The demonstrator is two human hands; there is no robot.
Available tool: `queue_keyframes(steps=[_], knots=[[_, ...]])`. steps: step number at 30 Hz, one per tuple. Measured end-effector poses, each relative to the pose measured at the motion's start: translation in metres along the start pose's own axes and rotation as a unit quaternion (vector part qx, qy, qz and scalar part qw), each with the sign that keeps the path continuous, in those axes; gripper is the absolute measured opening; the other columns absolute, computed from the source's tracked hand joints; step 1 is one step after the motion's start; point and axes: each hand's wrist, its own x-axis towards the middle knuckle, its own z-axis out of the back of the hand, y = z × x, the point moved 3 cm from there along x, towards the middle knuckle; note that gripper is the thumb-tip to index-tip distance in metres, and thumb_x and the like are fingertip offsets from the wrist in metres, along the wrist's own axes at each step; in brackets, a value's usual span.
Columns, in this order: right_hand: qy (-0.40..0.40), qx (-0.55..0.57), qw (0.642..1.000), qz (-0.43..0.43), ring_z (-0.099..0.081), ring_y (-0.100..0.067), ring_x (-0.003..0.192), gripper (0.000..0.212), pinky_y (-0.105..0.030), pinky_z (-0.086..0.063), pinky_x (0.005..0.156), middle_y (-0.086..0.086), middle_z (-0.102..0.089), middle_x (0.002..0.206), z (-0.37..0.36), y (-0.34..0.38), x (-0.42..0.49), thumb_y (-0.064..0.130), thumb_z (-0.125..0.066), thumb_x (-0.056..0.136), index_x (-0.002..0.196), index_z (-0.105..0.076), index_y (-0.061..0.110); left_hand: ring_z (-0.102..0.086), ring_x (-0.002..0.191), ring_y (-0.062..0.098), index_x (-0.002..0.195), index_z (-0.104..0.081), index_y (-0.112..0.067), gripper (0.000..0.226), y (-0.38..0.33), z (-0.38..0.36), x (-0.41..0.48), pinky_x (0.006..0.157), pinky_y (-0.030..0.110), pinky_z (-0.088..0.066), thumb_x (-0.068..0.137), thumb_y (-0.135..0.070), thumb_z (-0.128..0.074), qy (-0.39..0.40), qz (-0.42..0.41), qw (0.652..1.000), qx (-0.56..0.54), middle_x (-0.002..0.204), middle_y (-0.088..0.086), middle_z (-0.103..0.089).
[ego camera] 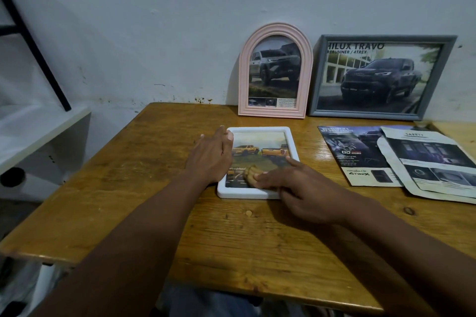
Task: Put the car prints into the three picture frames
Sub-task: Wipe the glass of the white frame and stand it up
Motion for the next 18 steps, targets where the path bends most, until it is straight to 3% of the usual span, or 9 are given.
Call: queue_keyframes(steps=[4,7,9,11,13,14,16,18], knots=[[-0.011,-0.043,0.999,0.001,-0.051,-0.006,0.125,0.052,-0.031,-0.023,0.119,0.012,-0.060,0.136,0.007,-0.018,-0.018,0.011,-0.049,0.088,0.135,-0.059,0.030,-0.038,0.142,0.036,0.157,-0.029,-0.014,0.056,-0.001,0.001,0.000,0.121,0.046,-0.016,0.110,-0.044,-0.019,-0.003,-0.011,1.000,0.022,0.150,0.016,-0.050],[-0.017,-0.072,0.997,0.009,-0.057,-0.014,0.114,0.046,-0.038,-0.048,0.098,0.006,-0.065,0.127,0.010,-0.015,-0.018,0.015,-0.049,0.088,0.129,-0.063,0.028,-0.042,0.140,0.033,0.156,-0.031,-0.013,0.056,0.001,-0.001,0.003,0.122,0.045,-0.015,0.110,-0.043,-0.017,0.001,-0.033,0.998,0.054,0.152,0.014,-0.048],[-0.025,-0.091,0.996,0.008,-0.057,-0.015,0.114,0.042,-0.041,-0.050,0.093,0.005,-0.064,0.127,0.010,-0.011,-0.016,0.014,-0.050,0.091,0.128,-0.063,0.028,-0.044,0.140,0.030,0.155,-0.032,-0.015,0.058,0.005,-0.003,0.008,0.123,0.045,-0.014,0.109,-0.046,-0.017,0.001,-0.048,0.996,0.079,0.152,0.012,-0.048],[-0.047,-0.090,0.995,-0.002,-0.057,-0.012,0.112,0.040,-0.033,-0.050,0.093,0.005,-0.065,0.125,0.011,-0.010,-0.012,0.009,-0.051,0.093,0.125,-0.066,0.027,-0.045,0.139,0.028,0.157,-0.029,-0.016,0.061,0.008,-0.007,0.014,0.123,0.046,-0.014,0.107,-0.051,-0.017,0.007,-0.058,0.993,0.105,0.150,0.010,-0.052],[-0.121,0.015,0.990,-0.069,-0.060,-0.006,0.098,0.039,-0.014,-0.049,0.081,0.004,-0.069,0.115,0.023,-0.015,-0.005,0.001,-0.052,0.094,0.118,-0.071,0.024,-0.043,0.141,0.028,0.159,-0.022,-0.017,0.068,0.008,-0.009,0.021,0.124,0.048,-0.016,0.104,-0.057,-0.015,0.029,-0.070,0.989,0.130,0.151,0.009,-0.051],[-0.159,0.105,0.974,-0.126,-0.062,-0.006,0.090,0.038,-0.012,-0.049,0.072,0.001,-0.071,0.109,0.034,-0.022,-0.001,-0.002,-0.050,0.095,0.115,-0.072,0.021,-0.040,0.144,0.028,0.160,-0.018,-0.018,0.072,0.007,-0.009,0.024,0.124,0.050,-0.015,0.103,-0.061,-0.013,0.042,-0.072,0.987,0.135,0.153,0.008,-0.048],[-0.196,0.286,0.911,-0.223,-0.063,-0.011,0.078,0.033,-0.018,-0.051,0.061,-0.008,-0.070,0.101,0.054,-0.042,0.008,-0.001,-0.046,0.098,0.109,-0.072,0.016,-0.032,0.149,0.028,0.161,-0.016,-0.022,0.079,0.006,-0.006,0.031,0.125,0.052,-0.013,0.097,-0.069,-0.010,0.067,-0.062,0.988,0.122,0.159,0.006,-0.040],[-0.227,0.316,0.880,-0.271,-0.064,-0.017,0.076,0.029,-0.025,-0.053,0.059,-0.012,-0.068,0.099,0.072,-0.063,0.023,0.001,-0.046,0.099,0.109,-0.070,0.013,-0.023,0.152,0.027,0.160,-0.018,-0.025,0.081,0.003,-0.002,0.035,0.125,0.054,-0.010,0.094,-0.071,-0.010,0.074,-0.050,0.990,0.105,0.163,0.005,-0.034]])
